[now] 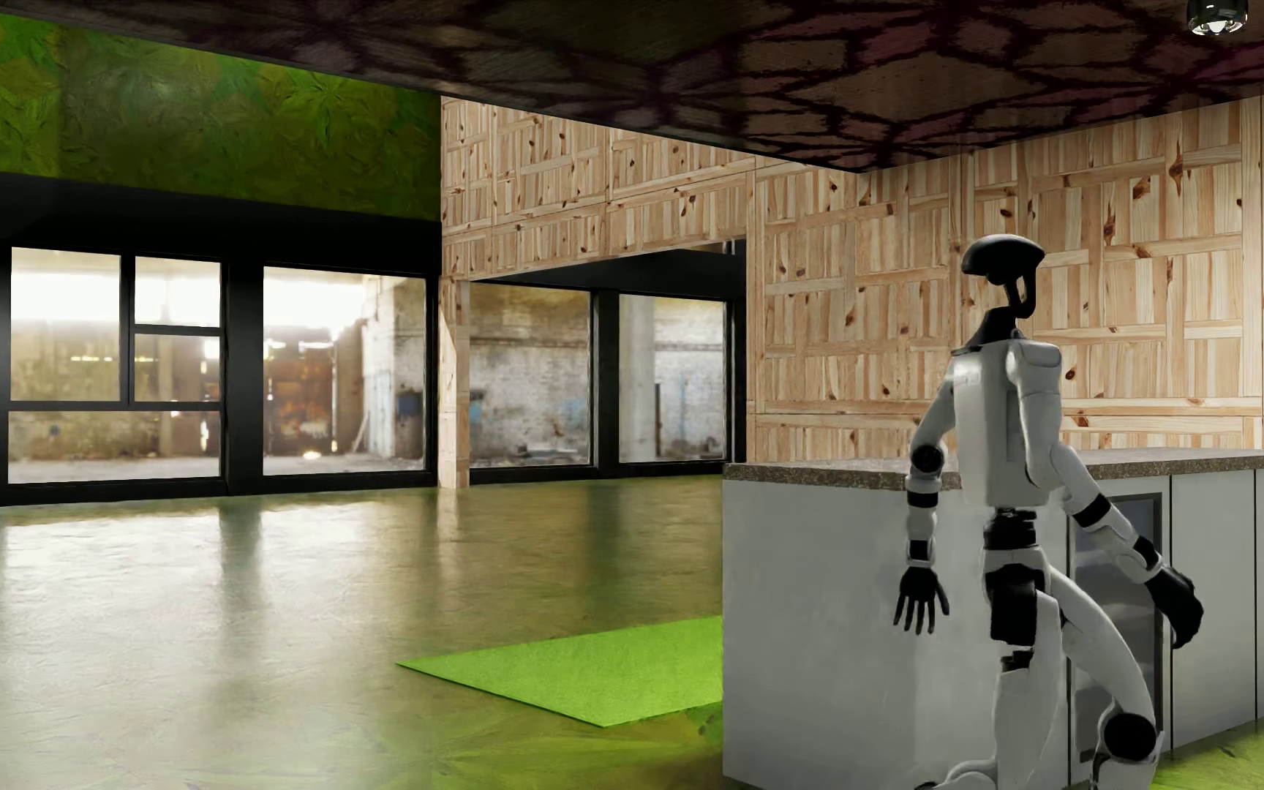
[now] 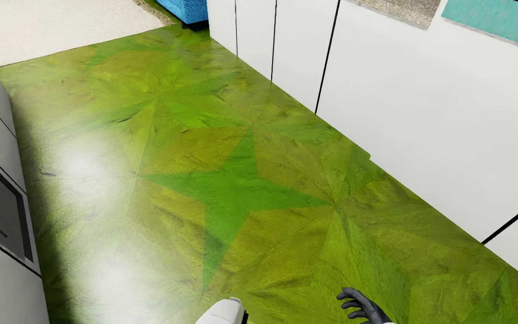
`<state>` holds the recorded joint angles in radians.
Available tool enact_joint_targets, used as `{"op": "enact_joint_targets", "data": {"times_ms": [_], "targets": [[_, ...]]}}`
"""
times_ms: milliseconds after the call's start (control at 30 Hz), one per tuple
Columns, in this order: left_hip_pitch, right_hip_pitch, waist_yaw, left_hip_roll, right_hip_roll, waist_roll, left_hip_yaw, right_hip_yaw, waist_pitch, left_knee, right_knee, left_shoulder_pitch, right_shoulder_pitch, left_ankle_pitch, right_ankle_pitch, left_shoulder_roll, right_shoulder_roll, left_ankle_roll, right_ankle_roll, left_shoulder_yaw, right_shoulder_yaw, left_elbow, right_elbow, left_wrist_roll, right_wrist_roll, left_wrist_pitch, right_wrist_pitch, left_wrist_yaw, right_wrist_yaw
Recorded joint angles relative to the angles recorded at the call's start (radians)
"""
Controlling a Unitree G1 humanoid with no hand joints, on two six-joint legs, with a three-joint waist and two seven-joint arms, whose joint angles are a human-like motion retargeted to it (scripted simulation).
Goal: Walk around the counter
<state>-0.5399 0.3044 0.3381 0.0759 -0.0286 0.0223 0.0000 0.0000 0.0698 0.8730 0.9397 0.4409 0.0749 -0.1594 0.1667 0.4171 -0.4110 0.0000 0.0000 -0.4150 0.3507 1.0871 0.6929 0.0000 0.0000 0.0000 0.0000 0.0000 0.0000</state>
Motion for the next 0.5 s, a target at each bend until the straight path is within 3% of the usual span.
{"op": "enact_joint_targets", "data": {"times_ms": [33, 100, 167, 200, 233, 267, 300, 333, 367, 400, 467, 500], "targets": [[0.088, -0.090, -0.044, -0.052, 0.001, -0.008, 0.000, 0.000, 0.027, 0.005, 0.223, -0.011, 0.030, -0.041, 0.054, -0.010, 0.010, 0.000, 0.000, 0.007, 0.032, -0.015, 0.022, 0.000, 0.000, 0.000, 0.000, 0.000, 0.000], [0.287, -0.328, -0.147, -0.080, 0.059, 0.014, 0.000, 0.000, 0.042, -0.089, 0.465, -0.035, 0.075, -0.080, -0.081, -0.038, 0.050, 0.000, 0.000, 0.031, 0.098, -0.104, 0.124, 0.000, 0.000, 0.000, 0.000, 0.000, 0.000], [0.499, -0.520, -0.281, -0.067, 0.121, 0.056, 0.000, 0.000, 0.041, -0.236, 0.272, -0.053, 0.170, -0.081, -0.022, -0.055, 0.068, 0.000, 0.000, 0.070, 0.126, -0.258, 0.201, 0.000, 0.000, 0.000, 0.000, 0.000, 0.000], [0.591, -0.589, -0.343, -0.051, 0.134, 0.070, 0.000, 0.000, 0.039, -0.293, 0.062, -0.070, 0.214, -0.085, 0.050, -0.055, 0.066, 0.000, 0.000, 0.078, 0.161, -0.341, 0.234, 0.000, 0.000, 0.000, 0.000, 0.000, 0.000], [0.663, -0.646, -0.392, -0.037, 0.131, 0.075, 0.000, 0.000, 0.035, -0.330, -0.160, -0.103, 0.251, -0.098, 0.056, -0.049, 0.062, 0.000, 0.000, 0.081, 0.182, -0.416, 0.263, 0.000, 0.000, 0.000, 0.000, 0.000, 0.000], [0.719, -0.689, -0.432, -0.033, 0.114, 0.069, 0.000, 0.000, 0.029, -0.350, -0.347, -0.147, 0.275, -0.124, -0.088, -0.038, 0.054, 0.000, 0.000, 0.083, 0.238, -0.479, 0.294, 0.000, 0.000, 0.000, 0.000, 0.000, 0.000], [0.772, -0.720, -0.470, -0.026, 0.096, 0.062, 0.000, 0.000, 0.024, -0.357, -0.453, -0.189, 0.296, -0.158, -0.341, -0.026, 0.040, 0.000, 0.000, 0.090, 0.318, -0.529, 0.318, 0.000, 0.000, 0.000, 0.000, 0.000, 0.000], [0.820, -0.755, -0.510, -0.015, 0.068, 0.057, 0.000, 0.000, 0.022, -0.350, -0.467, -0.219, 0.325, -0.187, -0.514, -0.020, 0.032, 0.000, 0.000, 0.112, 0.348, -0.568, 0.329, 0.000, 0.000, 0.000, 0.000, 0.000, 0.000], [0.871, -0.787, -0.544, 0.000, 0.050, 0.060, 0.000, 0.000, 0.027, -0.339, -0.459, -0.237, 0.349, -0.184, -0.505, -0.023, 0.027, 0.000, 0.000, 0.141, 0.374, -0.588, 0.345, 0.000, 0.000, 0.000, 0.000, 0.000, 0.000], [0.910, -0.817, -0.566, 0.026, 0.060, 0.072, 0.000, 0.000, 0.029, -0.306, -0.438, -0.234, 0.367, -0.124, -0.347, -0.031, 0.025, 0.000, 0.000, 0.169, 0.387, -0.594, 0.365, 0.000, 0.000, 0.000, 0.000, 0.000, 0.000], [0.871, -0.851, -0.551, 0.089, 0.137, 0.119, 0.000, 0.000, -0.009, -0.106, -0.329, -0.197, 0.391, 0.153, 0.045, -0.055, 0.036, 0.000, 0.000, 0.189, 0.376, -0.547, 0.403, 0.000, 0.000, 0.000, 0.000, 0.000, 0.000], [0.822, -0.815, -0.512, 0.113, 0.192, 0.147, 0.000, 0.000, -0.002, 0.064, -0.262, -0.178, 0.386, 0.286, 0.082, -0.070, 0.034, 0.000, 0.000, 0.168, 0.389, -0.490, 0.409, 0.000, 0.000, 0.000, 0.000, 0.000, 0.000]]}}
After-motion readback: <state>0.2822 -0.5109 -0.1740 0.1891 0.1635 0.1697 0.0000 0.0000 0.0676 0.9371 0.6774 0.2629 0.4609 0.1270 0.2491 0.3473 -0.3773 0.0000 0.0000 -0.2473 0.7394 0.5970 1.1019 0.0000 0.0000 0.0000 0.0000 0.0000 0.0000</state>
